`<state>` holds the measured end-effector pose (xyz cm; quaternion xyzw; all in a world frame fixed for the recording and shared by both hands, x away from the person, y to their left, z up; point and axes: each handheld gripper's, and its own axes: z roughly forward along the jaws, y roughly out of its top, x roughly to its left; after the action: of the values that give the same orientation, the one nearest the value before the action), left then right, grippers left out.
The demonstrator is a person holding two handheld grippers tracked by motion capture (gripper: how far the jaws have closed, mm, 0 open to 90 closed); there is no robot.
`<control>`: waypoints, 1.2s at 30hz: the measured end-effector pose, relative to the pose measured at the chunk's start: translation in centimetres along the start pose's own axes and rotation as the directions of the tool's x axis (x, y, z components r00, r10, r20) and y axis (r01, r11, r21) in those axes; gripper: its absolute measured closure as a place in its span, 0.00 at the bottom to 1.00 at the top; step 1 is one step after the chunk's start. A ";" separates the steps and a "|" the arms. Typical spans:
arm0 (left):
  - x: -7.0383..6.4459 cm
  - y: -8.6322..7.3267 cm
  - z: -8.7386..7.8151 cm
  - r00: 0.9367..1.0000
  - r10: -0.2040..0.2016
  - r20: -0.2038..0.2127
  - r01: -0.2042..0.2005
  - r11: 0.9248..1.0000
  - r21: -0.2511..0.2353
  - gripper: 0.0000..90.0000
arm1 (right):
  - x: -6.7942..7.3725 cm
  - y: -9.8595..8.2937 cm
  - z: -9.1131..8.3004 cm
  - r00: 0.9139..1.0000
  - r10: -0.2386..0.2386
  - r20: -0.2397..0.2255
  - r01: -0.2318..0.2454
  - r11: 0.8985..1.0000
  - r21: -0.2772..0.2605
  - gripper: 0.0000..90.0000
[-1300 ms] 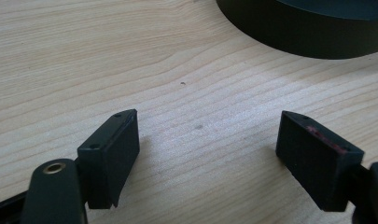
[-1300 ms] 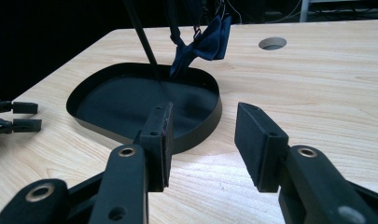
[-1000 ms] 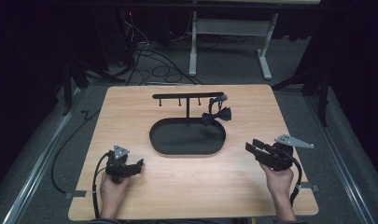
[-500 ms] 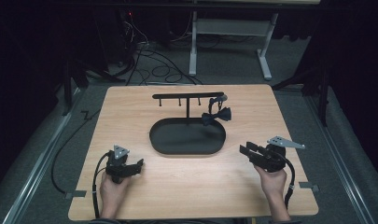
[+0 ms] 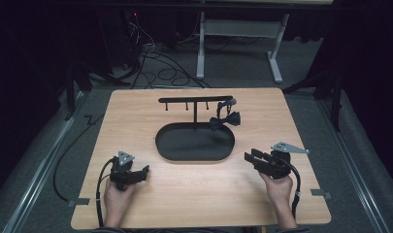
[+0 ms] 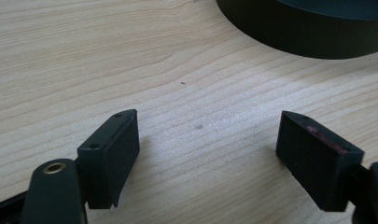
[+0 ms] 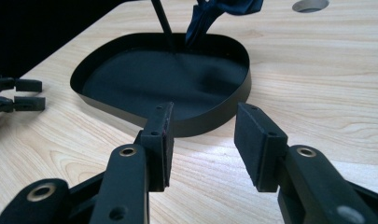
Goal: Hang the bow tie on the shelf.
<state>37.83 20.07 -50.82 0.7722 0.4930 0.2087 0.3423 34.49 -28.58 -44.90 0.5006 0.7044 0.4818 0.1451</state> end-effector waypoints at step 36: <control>0.0 0.0 0.0 1.000 0.000 0.000 0.000 1.000 0.000 0.24 | 0.3 -1.8 3.7 0.999 -0.032 0.040 0.027 0.993 0.111 0.67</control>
<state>37.83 20.07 -50.82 0.7722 0.4930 0.2087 0.3422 35.91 -26.35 -48.11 0.5072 0.7342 0.4294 0.1389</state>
